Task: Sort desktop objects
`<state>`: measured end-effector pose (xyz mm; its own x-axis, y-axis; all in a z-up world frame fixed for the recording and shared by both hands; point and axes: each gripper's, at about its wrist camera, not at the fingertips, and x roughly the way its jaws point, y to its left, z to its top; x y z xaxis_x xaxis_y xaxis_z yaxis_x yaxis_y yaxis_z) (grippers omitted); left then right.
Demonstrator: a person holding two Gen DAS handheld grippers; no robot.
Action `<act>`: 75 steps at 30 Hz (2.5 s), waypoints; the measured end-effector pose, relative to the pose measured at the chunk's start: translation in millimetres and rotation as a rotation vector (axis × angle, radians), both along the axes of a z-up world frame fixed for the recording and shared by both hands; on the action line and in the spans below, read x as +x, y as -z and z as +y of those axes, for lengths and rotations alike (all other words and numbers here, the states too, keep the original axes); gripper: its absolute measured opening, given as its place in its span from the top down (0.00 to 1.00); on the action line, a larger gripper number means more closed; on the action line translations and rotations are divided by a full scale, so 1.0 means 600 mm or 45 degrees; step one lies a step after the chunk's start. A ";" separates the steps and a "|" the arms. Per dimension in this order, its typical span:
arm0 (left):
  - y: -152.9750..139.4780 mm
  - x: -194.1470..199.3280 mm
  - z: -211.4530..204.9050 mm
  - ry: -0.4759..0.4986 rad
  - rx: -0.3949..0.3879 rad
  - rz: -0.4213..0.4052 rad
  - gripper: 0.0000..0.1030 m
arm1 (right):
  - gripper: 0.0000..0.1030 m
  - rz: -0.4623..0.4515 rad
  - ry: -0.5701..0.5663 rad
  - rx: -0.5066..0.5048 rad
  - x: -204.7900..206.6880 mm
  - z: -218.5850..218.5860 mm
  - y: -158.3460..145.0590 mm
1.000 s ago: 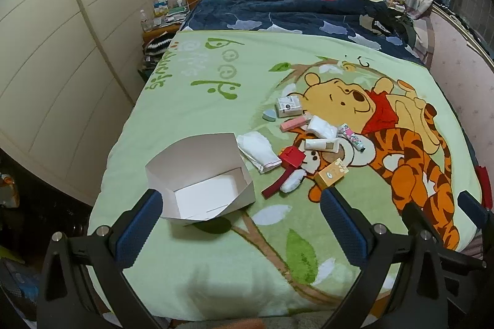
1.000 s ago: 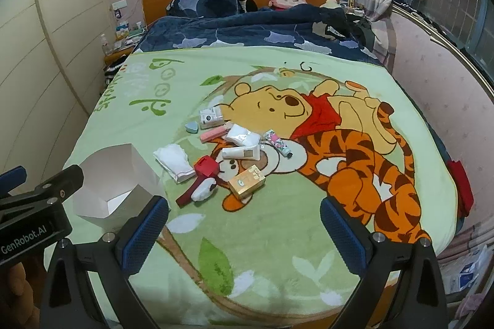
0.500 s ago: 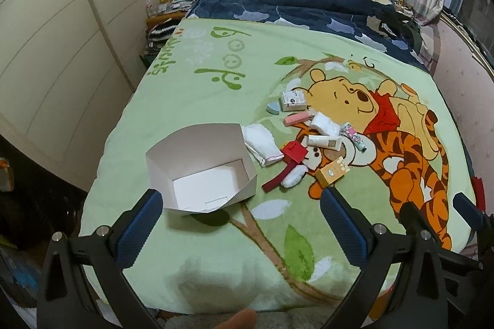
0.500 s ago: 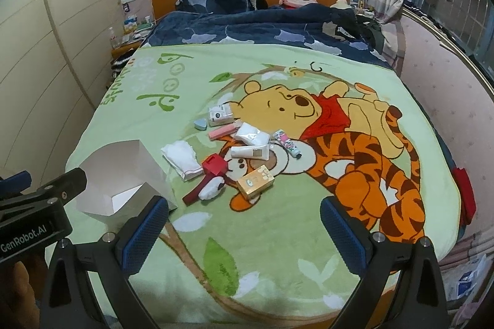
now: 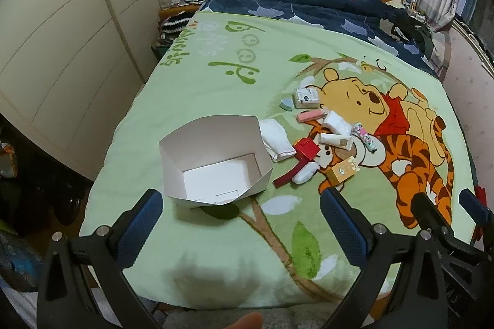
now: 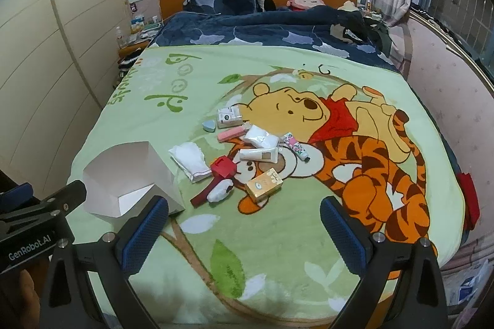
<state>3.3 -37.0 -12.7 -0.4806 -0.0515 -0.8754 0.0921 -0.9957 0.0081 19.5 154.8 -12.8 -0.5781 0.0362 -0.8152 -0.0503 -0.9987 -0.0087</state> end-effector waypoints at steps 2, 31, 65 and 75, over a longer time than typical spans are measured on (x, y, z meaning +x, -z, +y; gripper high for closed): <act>0.000 0.001 0.001 0.001 -0.001 -0.001 0.00 | 0.02 -0.004 0.003 -0.002 0.001 0.002 0.000; 0.012 0.007 -0.005 -0.020 -0.003 -0.030 0.00 | 0.02 -0.021 -0.009 -0.001 0.008 -0.005 0.004; 0.016 -0.012 0.002 0.006 -0.011 -0.041 0.00 | 0.02 -0.028 -0.013 0.003 -0.011 -0.004 0.009; 0.014 -0.013 0.009 0.007 -0.016 -0.032 0.00 | 0.02 -0.025 -0.018 0.002 -0.013 -0.003 0.009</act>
